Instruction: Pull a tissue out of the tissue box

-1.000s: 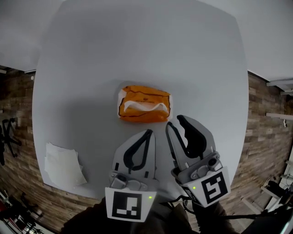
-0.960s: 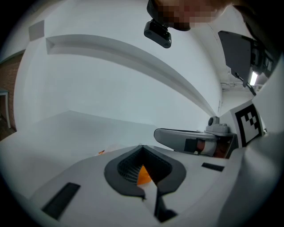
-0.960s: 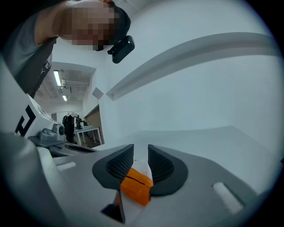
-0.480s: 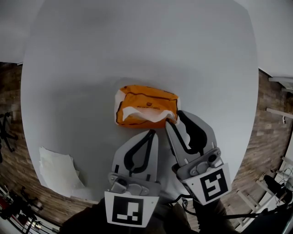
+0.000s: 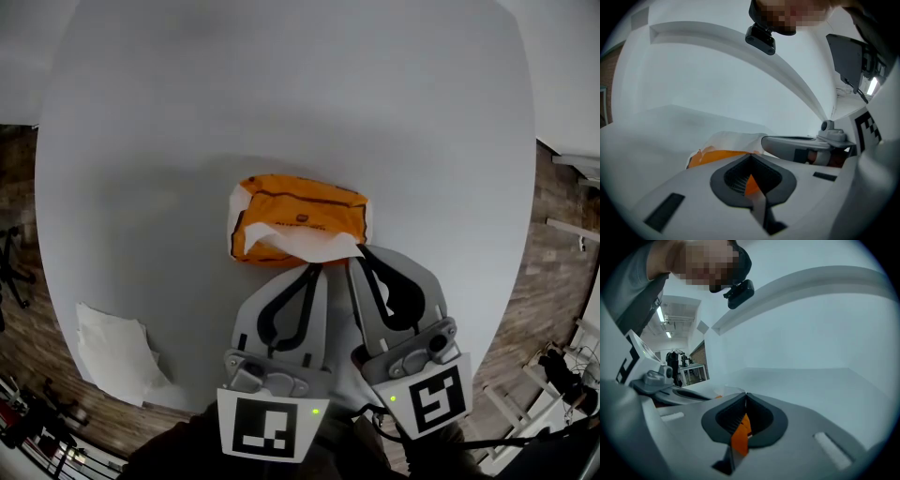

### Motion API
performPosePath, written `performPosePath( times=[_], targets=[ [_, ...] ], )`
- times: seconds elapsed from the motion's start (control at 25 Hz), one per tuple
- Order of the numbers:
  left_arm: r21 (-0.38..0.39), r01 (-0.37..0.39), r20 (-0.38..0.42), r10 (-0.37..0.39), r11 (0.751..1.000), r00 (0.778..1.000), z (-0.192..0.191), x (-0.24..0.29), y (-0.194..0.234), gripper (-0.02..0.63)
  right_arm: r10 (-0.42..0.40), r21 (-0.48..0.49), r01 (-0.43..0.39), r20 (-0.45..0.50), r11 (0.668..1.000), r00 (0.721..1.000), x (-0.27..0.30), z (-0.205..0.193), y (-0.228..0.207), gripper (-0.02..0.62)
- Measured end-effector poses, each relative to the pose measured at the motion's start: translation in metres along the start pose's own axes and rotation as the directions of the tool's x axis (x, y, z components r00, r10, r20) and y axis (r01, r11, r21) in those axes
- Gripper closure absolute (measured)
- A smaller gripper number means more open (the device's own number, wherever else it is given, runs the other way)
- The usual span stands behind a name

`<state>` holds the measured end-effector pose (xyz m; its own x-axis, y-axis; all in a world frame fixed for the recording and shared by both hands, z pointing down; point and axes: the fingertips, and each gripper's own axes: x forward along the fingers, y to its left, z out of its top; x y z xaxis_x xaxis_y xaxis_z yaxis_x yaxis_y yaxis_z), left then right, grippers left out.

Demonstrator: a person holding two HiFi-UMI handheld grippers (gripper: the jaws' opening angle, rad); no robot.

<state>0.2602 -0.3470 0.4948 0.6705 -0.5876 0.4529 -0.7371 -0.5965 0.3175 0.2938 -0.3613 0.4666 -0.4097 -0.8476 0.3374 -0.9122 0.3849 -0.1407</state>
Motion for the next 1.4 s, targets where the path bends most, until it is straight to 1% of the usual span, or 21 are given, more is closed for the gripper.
performPosePath(
  times=[0.32,0.48,0.68,0.84,1.0,1.2,1.4],
  targets=[
    [0.009,-0.006,-0.004,0.006,1.000,1.000,-0.003,0.006,0.003,0.606,0.084,-0.005,-0.084,0.079,0.996,0.993,-0.019,0.031,0.022,0.592],
    [0.012,-0.017,0.011,0.017,1.000,1.000,0.001,0.005,0.004,0.606,0.100,-0.001,-0.100,0.096,0.995,0.990,-0.027,0.039,0.029,0.592],
    [0.006,-0.004,0.022,0.004,1.000,1.000,0.007,-0.005,-0.005,0.606,0.103,-0.028,-0.100,0.116,0.995,0.988,-0.040,0.054,0.039,0.592],
    [-0.021,0.007,0.030,-0.007,1.000,1.000,0.013,-0.023,-0.014,0.606,0.105,-0.051,-0.099,0.135,0.994,0.985,-0.055,0.068,0.055,0.592],
    [-0.027,0.006,0.063,-0.004,1.000,0.998,0.023,-0.044,-0.020,0.606,0.105,-0.069,-0.095,0.155,0.993,0.982,-0.077,0.079,0.075,0.592],
    [-0.058,0.031,0.083,-0.026,0.998,0.996,0.031,-0.075,-0.041,0.606,0.102,-0.085,-0.088,0.183,0.992,0.978,-0.109,0.092,0.099,0.592],
    [-0.021,0.029,0.126,-0.026,0.999,0.992,0.039,-0.123,-0.064,0.606,0.098,-0.079,-0.082,0.233,0.994,0.968,-0.147,0.113,0.127,0.592]
  ],
)
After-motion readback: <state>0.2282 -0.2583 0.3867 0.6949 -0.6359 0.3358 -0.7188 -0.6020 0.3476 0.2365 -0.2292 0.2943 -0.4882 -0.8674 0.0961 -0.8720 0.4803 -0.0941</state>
